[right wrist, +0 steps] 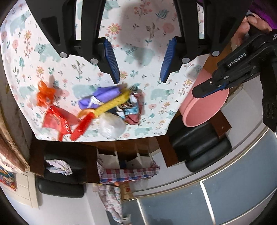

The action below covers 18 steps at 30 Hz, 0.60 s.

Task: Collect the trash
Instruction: 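Move both open grippers back toward the trash pile on the table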

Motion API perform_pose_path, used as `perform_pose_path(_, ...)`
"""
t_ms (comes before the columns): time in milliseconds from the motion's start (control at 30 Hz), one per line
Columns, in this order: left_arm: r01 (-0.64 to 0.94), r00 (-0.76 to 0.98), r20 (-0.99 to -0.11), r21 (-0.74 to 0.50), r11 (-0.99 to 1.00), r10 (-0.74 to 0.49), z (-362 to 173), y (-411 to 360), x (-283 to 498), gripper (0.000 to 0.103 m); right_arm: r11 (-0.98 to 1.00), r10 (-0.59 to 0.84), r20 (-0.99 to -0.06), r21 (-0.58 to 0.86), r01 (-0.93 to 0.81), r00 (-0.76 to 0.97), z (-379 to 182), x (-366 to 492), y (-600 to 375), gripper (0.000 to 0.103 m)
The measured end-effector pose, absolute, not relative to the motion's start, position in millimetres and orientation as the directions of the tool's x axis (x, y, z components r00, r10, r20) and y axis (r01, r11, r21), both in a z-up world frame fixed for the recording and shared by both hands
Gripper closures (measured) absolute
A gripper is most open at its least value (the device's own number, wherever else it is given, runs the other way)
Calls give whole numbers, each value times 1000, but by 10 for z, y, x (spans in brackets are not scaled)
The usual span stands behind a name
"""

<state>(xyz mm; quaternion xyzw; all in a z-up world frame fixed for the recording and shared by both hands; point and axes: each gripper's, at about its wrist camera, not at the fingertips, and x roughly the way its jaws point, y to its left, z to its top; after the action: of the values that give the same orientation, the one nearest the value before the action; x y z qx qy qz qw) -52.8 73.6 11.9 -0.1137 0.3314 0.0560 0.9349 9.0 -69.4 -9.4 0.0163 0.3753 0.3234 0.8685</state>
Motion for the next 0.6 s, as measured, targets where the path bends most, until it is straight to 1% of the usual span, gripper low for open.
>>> perform_pose_path(133, -177, 762, -647, -171, 969, 25, 67, 665, -520, 88, 805, 566, -628, 281, -523, 535, -75, 90, -839, 37)
perform_pose_path(267, -166, 758, -652, -160, 973, 22, 73, 596, -511, 88, 811, 567, -608, 294, -506, 556, -46, 79, -912, 31)
perform_pose_path(400, -144, 752, -658, -135, 980, 20, 75, 498, -482, 88, 819, 562, -596, 304, -487, 574, -43, 92, -1005, 29)
perform_pose_path(500, -116, 745, -667, -122, 986, 5, 67, 404, -439, 88, 818, 564, -591, 306, -486, 576, -37, 89, -1040, 25)
perform_pose_path(600, -73, 745, -666, -123, 990, -28, 64, 315, -412, 88, 800, 589, -590, 329, -502, 552, -55, 94, -1080, 25)
